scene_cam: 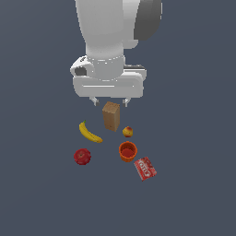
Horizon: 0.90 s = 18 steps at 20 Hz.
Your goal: Pick up a designated object from a clutter of objects.
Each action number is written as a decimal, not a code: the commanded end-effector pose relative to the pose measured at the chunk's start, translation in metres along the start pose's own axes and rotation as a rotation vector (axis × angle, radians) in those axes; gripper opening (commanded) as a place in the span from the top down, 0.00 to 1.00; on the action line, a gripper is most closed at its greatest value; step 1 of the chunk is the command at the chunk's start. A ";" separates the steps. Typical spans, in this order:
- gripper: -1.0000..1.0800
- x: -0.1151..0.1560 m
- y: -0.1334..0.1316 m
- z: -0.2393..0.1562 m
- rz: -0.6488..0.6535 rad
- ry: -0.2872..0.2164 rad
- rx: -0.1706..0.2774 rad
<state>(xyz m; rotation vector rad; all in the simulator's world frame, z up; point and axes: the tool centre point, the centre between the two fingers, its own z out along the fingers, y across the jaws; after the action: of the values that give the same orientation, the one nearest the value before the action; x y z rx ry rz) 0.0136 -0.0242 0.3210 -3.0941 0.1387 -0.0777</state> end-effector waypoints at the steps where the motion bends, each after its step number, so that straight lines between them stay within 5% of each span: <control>1: 0.04 0.000 0.000 0.000 0.000 0.000 0.000; 18: 0.04 0.002 -0.010 -0.006 -0.066 0.022 -0.029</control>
<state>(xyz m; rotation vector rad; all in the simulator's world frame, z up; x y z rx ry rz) 0.0163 -0.0139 0.3294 -3.1276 0.0436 -0.1146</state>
